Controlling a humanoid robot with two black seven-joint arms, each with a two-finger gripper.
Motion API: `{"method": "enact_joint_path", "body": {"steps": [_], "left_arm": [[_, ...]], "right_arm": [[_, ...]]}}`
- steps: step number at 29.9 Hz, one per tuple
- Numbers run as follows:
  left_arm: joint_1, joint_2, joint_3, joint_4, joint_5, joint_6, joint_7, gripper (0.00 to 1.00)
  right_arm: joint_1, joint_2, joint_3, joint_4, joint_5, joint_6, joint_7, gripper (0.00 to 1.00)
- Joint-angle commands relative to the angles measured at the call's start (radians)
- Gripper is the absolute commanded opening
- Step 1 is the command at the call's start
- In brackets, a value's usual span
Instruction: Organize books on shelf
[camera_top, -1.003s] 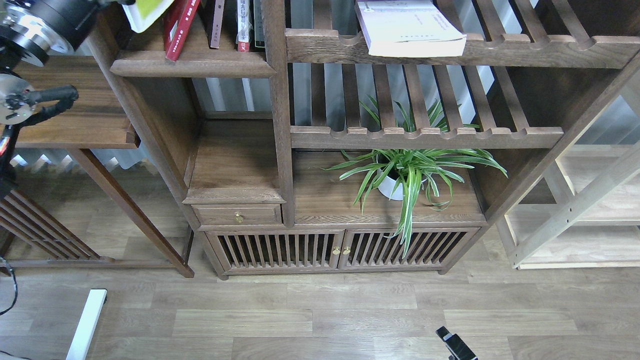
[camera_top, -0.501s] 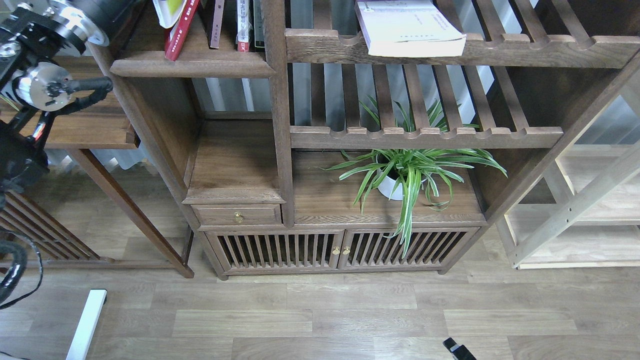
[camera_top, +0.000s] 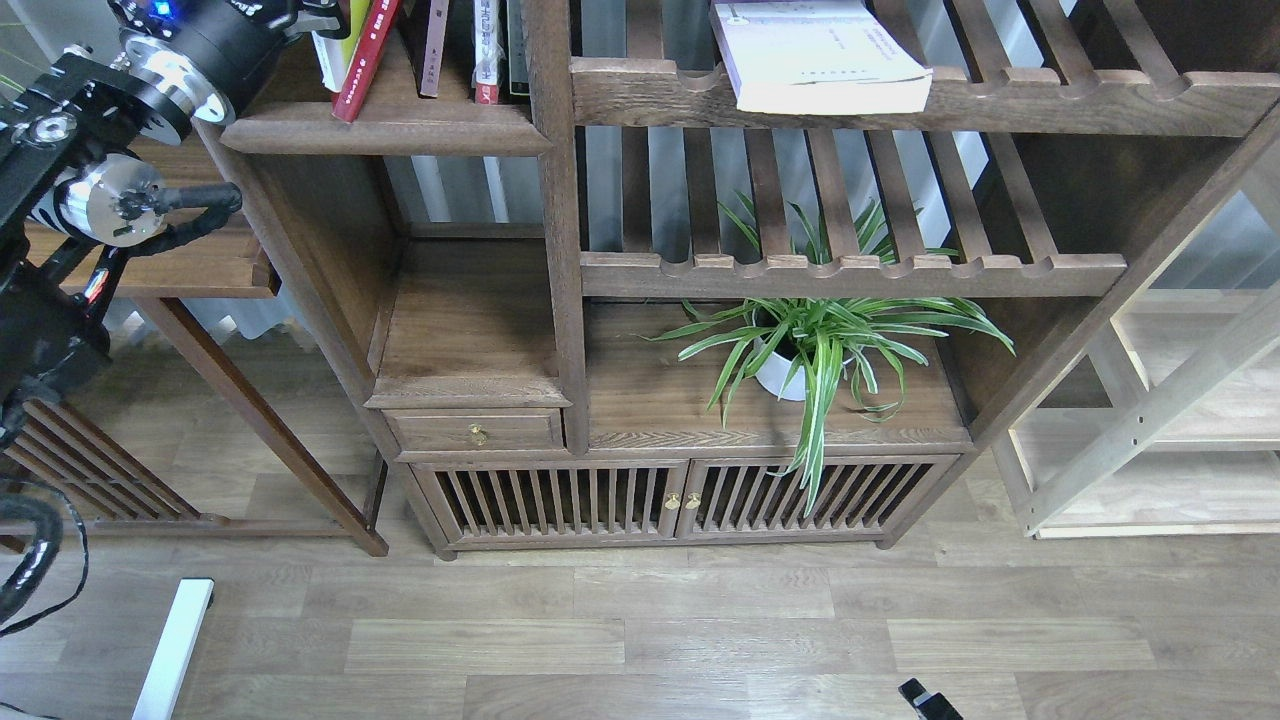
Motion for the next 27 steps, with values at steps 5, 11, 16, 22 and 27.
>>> {"method": "enact_joint_path", "body": {"steps": [5,11,16,22,27], "left_arm": [[-0.004,-0.026,0.002,0.004,-0.003,0.047,0.002,0.33],[-0.017,-0.064,0.001,0.004,-0.005,0.076,0.001,0.36],[-0.066,-0.11,-0.001,0.023,-0.005,0.078,0.001,0.36],[-0.145,-0.133,-0.016,0.033,-0.025,0.084,-0.001,0.36],[-0.149,-0.109,-0.03,-0.015,-0.055,0.085,-0.004,0.36]], "right_arm": [[0.002,0.0,0.0,0.0,-0.002,0.0,0.0,0.99],[0.0,0.0,0.0,-0.001,0.0,0.0,0.0,0.99],[0.002,0.0,0.0,-0.001,-0.002,0.0,0.0,0.99],[0.002,0.002,-0.006,-0.003,-0.002,0.0,0.0,0.99],[0.003,-0.007,-0.014,-0.009,-0.002,0.0,-0.002,0.99]]}}
